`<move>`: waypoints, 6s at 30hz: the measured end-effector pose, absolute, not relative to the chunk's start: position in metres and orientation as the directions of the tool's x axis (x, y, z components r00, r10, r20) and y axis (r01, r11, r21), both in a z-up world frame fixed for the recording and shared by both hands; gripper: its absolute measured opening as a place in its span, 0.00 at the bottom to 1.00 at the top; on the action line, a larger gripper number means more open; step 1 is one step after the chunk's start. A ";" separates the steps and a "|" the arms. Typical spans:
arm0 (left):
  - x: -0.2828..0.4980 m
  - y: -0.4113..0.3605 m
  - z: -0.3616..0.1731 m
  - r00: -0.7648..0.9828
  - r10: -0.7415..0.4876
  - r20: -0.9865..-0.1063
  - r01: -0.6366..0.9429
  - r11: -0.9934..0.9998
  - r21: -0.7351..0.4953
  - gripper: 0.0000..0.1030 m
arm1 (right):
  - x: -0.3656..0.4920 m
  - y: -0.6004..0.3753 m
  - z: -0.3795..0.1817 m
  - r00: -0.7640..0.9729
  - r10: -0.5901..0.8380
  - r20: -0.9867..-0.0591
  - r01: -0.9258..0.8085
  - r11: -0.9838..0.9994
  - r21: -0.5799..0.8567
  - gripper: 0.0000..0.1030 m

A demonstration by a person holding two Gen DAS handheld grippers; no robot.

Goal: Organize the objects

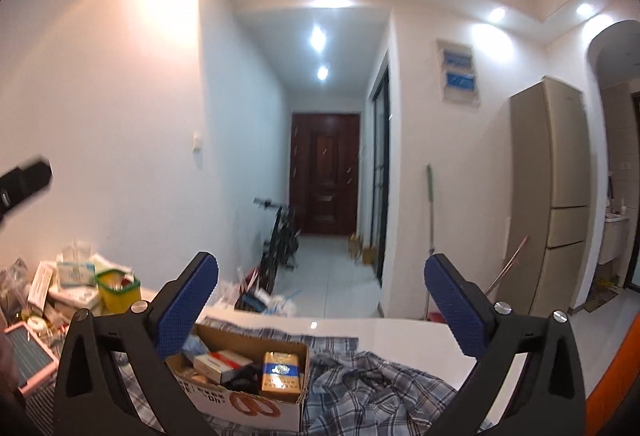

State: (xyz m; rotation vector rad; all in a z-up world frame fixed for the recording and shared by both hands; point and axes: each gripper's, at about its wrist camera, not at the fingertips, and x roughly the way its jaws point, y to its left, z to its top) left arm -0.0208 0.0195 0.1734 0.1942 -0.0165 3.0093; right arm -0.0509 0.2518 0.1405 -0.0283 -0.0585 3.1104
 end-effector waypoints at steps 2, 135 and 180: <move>-0.016 0.020 0.164 -0.995 0.062 0.081 -0.061 -0.998 0.024 1.00 | -0.040 0.249 0.137 -0.998 0.062 -0.017 -0.062 -0.998 -0.033 1.00; 0.036 0.020 0.018 -0.990 0.139 0.005 -0.139 -0.990 0.035 1.00 | 0.004 0.234 0.002 -0.997 0.010 -0.079 -0.011 -1.000 0.017 1.00; 0.014 0.022 0.012 -0.990 0.107 -0.097 -0.108 -0.994 0.013 1.00 | 0.011 0.242 0.004 -0.999 0.009 -0.051 -0.010 -0.999 0.032 1.00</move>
